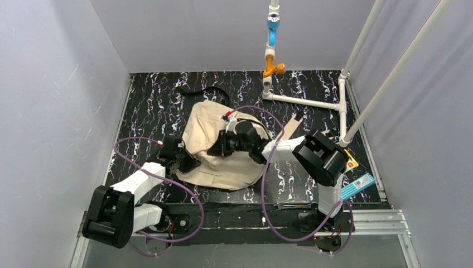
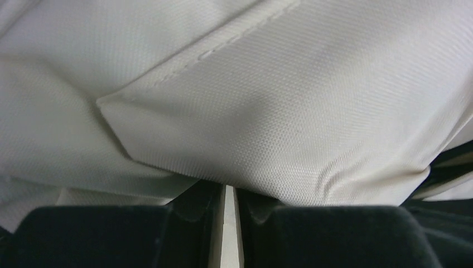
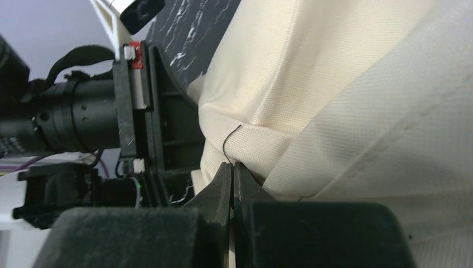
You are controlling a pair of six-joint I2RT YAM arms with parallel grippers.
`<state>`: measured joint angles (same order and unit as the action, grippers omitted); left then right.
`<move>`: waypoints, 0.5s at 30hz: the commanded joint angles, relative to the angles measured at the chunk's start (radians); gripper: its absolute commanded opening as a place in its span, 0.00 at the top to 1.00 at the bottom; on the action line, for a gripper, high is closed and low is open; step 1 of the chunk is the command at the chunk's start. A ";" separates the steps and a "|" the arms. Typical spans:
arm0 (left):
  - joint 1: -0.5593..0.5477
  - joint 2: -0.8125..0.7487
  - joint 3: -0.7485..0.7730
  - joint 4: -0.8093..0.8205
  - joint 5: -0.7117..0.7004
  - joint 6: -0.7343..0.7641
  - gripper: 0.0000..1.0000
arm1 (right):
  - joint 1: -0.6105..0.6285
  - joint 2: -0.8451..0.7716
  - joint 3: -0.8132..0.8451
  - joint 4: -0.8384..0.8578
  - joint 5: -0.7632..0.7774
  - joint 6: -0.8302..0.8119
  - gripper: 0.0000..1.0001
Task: Pack the student bag
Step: Unzip the student bag at the center of the board.
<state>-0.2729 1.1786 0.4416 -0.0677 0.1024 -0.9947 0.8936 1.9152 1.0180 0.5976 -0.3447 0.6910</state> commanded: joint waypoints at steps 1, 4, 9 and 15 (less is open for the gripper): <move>0.003 -0.050 -0.040 0.030 -0.030 -0.006 0.90 | 0.140 -0.059 -0.102 0.158 -0.135 0.179 0.99; 0.003 -0.089 -0.034 0.001 -0.032 -0.003 0.90 | 0.085 -0.098 -0.100 0.087 -0.129 0.154 0.99; 0.003 -0.131 -0.024 -0.036 0.024 0.023 0.79 | -0.038 -0.098 -0.015 -0.011 -0.205 0.111 0.99; 0.003 -0.209 0.018 -0.185 0.165 0.030 0.48 | -0.105 -0.021 0.162 -0.186 -0.223 -0.031 0.99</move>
<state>-0.2699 1.0325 0.4156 -0.1497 0.1539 -0.9741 0.8169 1.8606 1.0740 0.4828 -0.5018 0.7410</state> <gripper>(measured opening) 0.451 0.040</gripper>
